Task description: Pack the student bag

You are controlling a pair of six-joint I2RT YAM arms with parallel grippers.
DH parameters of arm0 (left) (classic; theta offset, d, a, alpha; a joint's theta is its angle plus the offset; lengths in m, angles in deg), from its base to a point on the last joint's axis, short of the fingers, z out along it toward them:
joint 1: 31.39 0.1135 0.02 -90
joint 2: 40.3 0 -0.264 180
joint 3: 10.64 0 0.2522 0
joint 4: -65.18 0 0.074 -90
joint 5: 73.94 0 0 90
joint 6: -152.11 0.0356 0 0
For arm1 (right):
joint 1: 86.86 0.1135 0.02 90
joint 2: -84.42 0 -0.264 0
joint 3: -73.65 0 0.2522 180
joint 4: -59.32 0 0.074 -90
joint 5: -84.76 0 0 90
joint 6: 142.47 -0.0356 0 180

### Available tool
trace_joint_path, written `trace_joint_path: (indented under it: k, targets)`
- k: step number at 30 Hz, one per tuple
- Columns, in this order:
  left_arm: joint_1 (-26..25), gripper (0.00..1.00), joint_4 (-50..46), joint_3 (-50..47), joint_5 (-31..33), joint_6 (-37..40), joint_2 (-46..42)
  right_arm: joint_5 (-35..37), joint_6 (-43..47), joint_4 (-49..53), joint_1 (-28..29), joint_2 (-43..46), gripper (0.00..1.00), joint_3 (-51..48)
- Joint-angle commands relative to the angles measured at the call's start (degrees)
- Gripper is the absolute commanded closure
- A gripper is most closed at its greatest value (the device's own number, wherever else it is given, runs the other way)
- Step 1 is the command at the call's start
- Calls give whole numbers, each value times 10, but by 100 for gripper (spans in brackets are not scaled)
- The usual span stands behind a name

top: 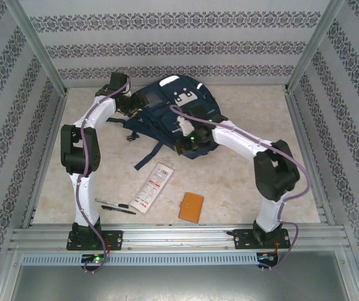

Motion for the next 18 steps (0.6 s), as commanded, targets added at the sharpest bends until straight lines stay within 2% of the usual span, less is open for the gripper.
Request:
trace_joint_path:
  k: [1, 5, 8, 12, 16, 17, 18]
  targets:
    - [9, 39, -90, -1, -5, 9, -64, -39, -43, -18, 39, -49, 100, 70]
    - [1, 33, -49, -207, 32, -72, -204, -38, -86, -64, 62, -109, 100, 146]
    - [-7, 32, -20, -307, 35, -101, -256, -59, -97, -84, 69, -144, 100, 179]
    - [-12, 31, 23, -362, 17, -136, -258, -80, -95, -96, 84, -165, 100, 197]
    - [-35, 32, 65, -361, 24, -154, -238, -75, -104, -114, 94, -162, 100, 184]
    - [-42, 35, 68, -354, 32, -152, -230, -73, -108, -119, 95, -158, 100, 178]
    - [-46, 43, 70, -348, 37, -152, -219, -73, -112, -123, 97, -155, 100, 171]
